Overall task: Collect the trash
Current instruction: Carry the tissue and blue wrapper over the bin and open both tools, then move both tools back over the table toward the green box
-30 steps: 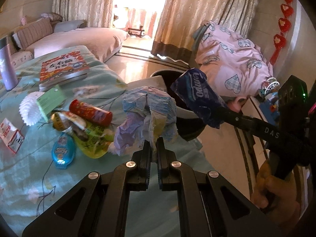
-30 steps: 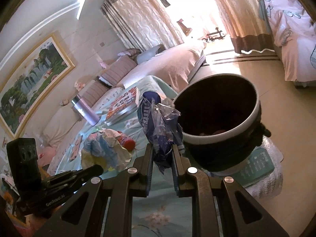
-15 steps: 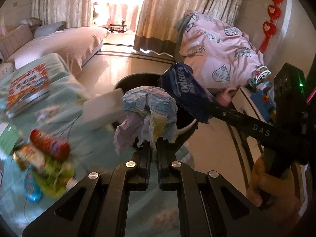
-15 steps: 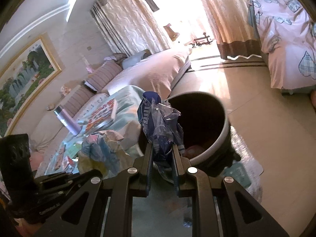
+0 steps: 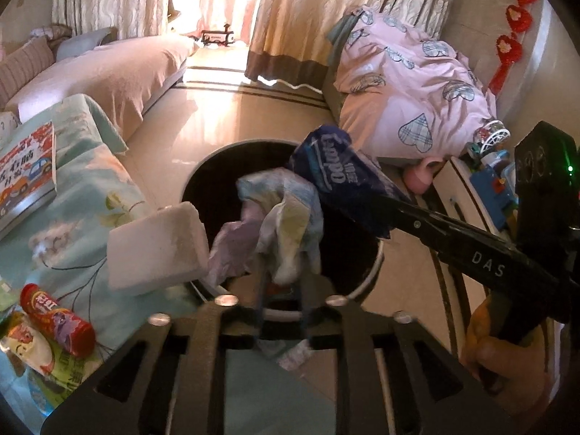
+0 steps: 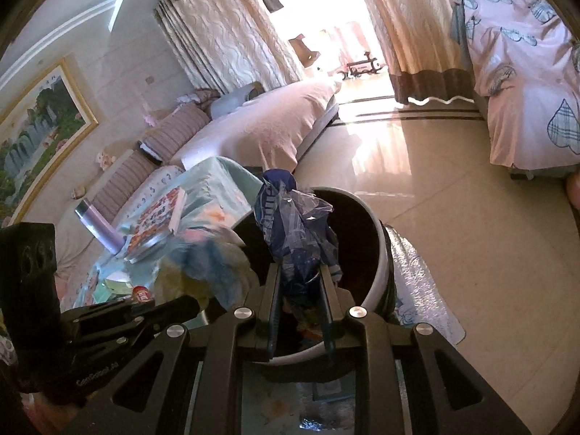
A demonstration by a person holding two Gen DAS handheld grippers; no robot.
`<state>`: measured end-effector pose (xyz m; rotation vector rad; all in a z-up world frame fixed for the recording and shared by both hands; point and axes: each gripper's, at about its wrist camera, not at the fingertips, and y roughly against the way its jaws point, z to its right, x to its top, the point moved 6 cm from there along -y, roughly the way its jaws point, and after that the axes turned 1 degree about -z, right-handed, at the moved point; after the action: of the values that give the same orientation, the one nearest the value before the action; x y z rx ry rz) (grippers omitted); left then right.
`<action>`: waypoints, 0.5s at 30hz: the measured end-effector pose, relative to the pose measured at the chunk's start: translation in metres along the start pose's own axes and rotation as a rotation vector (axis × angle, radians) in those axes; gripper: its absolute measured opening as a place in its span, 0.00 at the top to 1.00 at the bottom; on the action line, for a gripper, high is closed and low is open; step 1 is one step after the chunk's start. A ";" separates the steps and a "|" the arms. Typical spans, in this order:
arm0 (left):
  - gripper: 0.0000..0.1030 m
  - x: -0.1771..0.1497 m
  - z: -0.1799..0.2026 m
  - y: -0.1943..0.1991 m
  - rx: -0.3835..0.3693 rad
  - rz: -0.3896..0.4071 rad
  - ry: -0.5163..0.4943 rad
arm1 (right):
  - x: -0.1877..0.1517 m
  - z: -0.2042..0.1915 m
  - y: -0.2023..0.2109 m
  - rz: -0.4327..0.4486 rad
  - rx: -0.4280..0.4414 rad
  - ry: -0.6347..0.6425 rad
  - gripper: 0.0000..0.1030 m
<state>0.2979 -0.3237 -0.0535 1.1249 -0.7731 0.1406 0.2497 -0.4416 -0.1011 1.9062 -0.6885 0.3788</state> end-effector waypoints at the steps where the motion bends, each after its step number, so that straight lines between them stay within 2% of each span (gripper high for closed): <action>1: 0.68 -0.001 0.000 0.000 -0.003 0.003 0.005 | -0.001 0.002 -0.003 -0.005 0.001 -0.001 0.78; 3: 0.56 -0.002 0.001 0.001 -0.001 0.010 0.008 | 0.000 0.005 -0.008 -0.018 0.008 -0.010 0.69; 4: 0.54 -0.002 0.001 0.002 0.001 0.012 0.007 | -0.001 0.006 -0.009 -0.021 0.014 -0.018 0.66; 6: 0.53 -0.003 0.002 0.006 0.001 0.020 0.002 | -0.003 0.008 -0.010 -0.020 0.017 -0.027 0.57; 11: 0.49 -0.008 0.003 0.022 -0.002 0.050 -0.005 | -0.007 0.011 -0.003 -0.012 0.023 -0.048 0.51; 15: 0.47 -0.020 -0.005 0.038 0.007 0.072 0.007 | -0.008 0.006 0.006 0.003 0.031 -0.056 0.36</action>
<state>0.2681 -0.2964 -0.0377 1.1030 -0.8080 0.2072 0.2391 -0.4469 -0.1036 1.9516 -0.7268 0.3407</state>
